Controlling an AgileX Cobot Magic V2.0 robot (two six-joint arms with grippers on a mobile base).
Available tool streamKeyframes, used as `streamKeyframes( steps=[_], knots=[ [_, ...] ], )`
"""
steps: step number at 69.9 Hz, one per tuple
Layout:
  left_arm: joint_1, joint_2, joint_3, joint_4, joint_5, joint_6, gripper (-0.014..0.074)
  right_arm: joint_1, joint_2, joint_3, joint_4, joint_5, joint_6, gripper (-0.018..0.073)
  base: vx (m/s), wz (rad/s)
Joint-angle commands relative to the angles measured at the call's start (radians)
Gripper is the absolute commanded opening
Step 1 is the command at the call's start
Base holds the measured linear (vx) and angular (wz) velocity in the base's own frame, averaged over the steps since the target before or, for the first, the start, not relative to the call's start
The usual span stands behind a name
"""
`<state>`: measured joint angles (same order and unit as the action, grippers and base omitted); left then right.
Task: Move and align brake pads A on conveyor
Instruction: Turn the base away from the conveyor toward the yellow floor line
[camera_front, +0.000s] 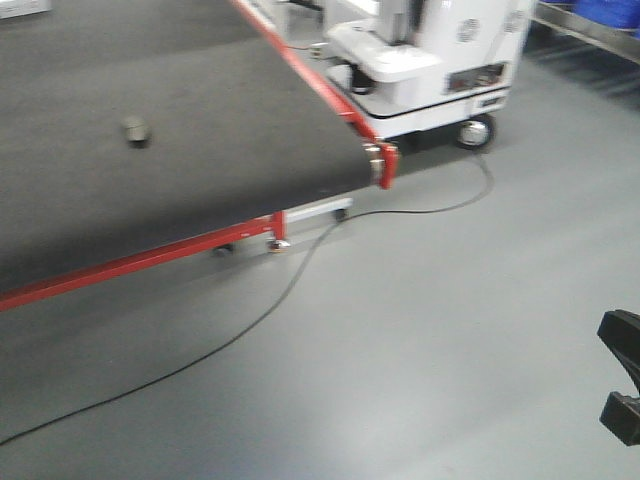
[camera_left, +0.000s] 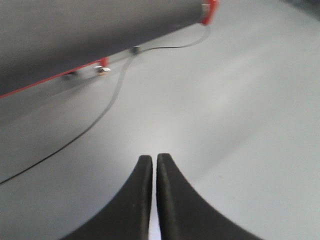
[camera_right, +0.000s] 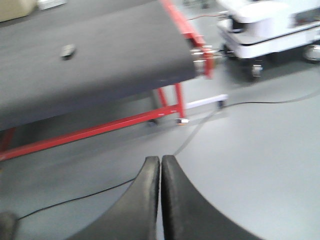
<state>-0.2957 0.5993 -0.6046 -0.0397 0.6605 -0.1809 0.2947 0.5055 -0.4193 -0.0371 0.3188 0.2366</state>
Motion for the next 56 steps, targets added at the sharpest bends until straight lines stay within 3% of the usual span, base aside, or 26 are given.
streamKeyframes(
  steps=[1,56],
  knots=[
    [-0.006,0.002,-0.024,-0.003,-0.065,0.000,-0.0006,-0.007,0.007,-0.028,-0.009,-0.068,-0.005,-0.0008,-0.01,-0.75],
    [-0.006,0.002,-0.024,-0.003,-0.065,0.000,-0.0006,-0.007,0.007,-0.028,-0.009,-0.060,-0.005,-0.0008,0.02,-0.75]
  ],
)
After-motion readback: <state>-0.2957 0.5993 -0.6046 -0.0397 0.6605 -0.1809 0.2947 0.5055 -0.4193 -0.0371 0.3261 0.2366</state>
